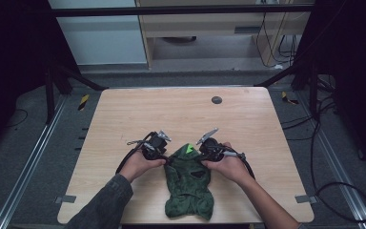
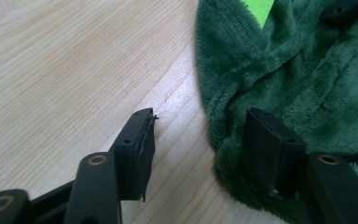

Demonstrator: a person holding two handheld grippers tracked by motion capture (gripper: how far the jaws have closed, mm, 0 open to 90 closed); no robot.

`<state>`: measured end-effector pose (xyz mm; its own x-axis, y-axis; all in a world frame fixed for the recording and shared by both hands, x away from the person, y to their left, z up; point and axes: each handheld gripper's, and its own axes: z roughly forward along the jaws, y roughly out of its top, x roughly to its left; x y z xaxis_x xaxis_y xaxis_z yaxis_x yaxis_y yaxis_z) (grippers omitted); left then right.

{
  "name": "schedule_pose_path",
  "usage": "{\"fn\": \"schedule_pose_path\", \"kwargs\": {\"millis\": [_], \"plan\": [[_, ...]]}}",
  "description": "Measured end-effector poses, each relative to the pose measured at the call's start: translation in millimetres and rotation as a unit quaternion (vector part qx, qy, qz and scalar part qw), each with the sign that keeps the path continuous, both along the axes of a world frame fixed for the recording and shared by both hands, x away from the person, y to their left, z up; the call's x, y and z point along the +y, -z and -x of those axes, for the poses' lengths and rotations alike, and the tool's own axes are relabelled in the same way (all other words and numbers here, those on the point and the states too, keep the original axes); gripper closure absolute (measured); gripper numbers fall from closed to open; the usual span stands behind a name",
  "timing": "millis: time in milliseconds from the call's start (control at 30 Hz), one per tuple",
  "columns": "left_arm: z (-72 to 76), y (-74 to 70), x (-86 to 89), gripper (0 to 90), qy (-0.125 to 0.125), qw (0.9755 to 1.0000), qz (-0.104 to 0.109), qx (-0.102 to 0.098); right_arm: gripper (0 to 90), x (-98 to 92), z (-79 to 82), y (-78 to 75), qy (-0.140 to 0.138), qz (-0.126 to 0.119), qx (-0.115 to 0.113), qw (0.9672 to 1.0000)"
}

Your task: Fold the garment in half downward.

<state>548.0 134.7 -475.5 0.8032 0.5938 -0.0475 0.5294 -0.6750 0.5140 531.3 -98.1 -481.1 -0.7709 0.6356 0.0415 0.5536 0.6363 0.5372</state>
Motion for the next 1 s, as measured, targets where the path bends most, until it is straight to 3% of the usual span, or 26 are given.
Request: {"fn": "schedule_pose_path", "kwargs": {"millis": [267,633,1000], "plan": [[0.6,1.4,-2.1,54.2,0.008,0.9999,0.003,0.008,83.1,0.9,0.7,0.2,-0.01,0.0,0.0,0.9999],[2.2,2.1,-3.0,74.9,0.025,0.9991,0.021,0.026,83.7,-0.7,-0.5,0.3,-0.009,-0.005,0.005,0.9999],[3.4,2.3,-4.1,81.2,0.032,0.9989,0.021,0.026,83.7,-1.0,-0.6,0.5,-0.01,-0.007,0.006,0.9999]]}}
